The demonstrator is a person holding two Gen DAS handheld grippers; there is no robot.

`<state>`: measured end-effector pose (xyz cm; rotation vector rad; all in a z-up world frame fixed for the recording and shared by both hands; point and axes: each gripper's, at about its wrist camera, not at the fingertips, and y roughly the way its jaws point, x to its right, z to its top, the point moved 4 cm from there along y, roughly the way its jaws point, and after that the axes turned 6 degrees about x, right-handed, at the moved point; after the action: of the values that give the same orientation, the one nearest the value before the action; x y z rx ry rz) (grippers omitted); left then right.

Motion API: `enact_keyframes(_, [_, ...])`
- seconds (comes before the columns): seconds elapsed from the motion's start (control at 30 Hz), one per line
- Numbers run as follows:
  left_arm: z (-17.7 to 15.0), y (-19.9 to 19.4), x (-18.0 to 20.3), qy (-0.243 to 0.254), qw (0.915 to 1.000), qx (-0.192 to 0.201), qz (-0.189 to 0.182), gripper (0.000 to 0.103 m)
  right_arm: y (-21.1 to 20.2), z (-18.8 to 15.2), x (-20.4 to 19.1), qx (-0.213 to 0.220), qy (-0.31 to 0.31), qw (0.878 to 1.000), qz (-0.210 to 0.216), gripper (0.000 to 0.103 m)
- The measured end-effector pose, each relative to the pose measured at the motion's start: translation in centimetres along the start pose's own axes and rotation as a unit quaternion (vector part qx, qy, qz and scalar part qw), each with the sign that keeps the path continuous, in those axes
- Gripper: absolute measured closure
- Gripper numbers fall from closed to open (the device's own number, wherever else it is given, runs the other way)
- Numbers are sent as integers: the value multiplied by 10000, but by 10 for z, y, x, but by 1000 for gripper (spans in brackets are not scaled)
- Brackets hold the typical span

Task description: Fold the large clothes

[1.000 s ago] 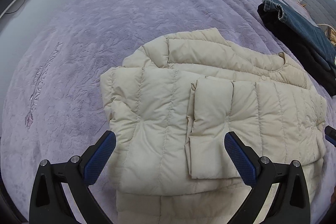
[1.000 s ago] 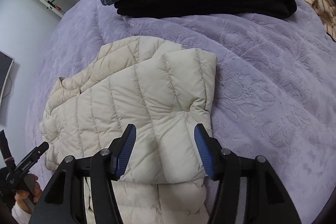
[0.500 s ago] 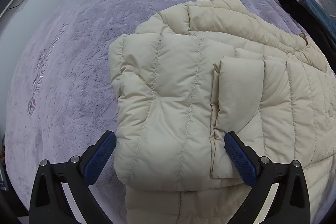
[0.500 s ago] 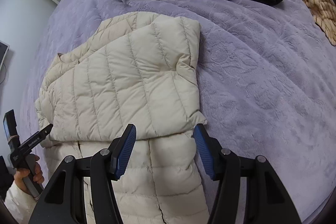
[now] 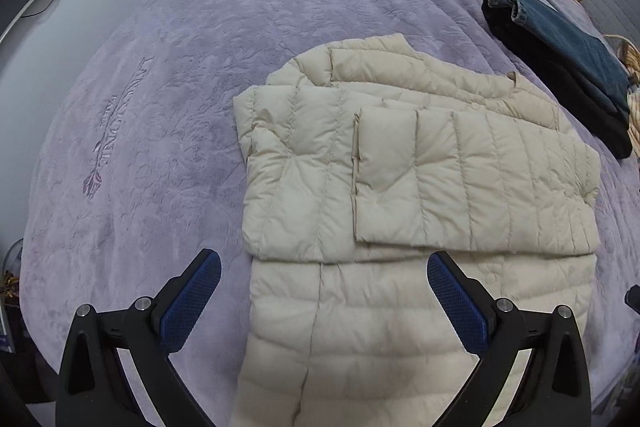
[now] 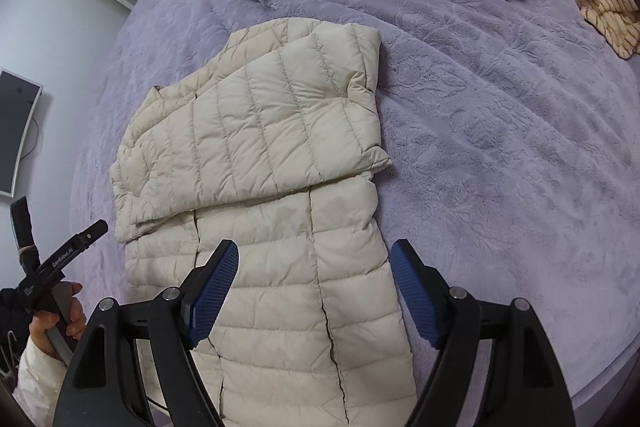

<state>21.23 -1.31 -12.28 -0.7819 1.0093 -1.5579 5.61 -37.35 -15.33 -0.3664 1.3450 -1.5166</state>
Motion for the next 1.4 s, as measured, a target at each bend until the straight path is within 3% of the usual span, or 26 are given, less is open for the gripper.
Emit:
enact_keyframes(0.07, [-14,-11,1,8,10000,-60,20,0,-4,-5,1,-46,5,9999,99,14])
enact_keyframes(0.13, [-26,-18,4,0,9999,-121,18,0,-5,-10,3,-157,29,9996,235,0])
enact_keyframes(0.4, [-63,-40,11,-122,9994,-322,48,0,-9,-26,12,-427,-47,9983,391,0])
enact_keyframes(0.57, [-76,-51,12,28,9994,-333,117,0,-14,-34,17,-322,17,9984,472,0])
enact_keyframes(0.83, [-117,-46,-29,118,9984,-515,188,0,-6,-68,28,-639,390,9960,484,0])
enact_keyframes(1.03, [-161,-27,-77,-110,9956,-928,-65,0,-4,-110,55,-738,861,9929,349,0])
enact_keyframes(1.2, [-196,-12,-106,-619,9863,-1358,-706,0,0,-149,82,-900,1470,9838,497,0])
enact_keyframes(1.4, [-218,-2,-105,-895,9731,-1571,-1426,0,15,-182,81,-1121,2222,9587,1376,0])
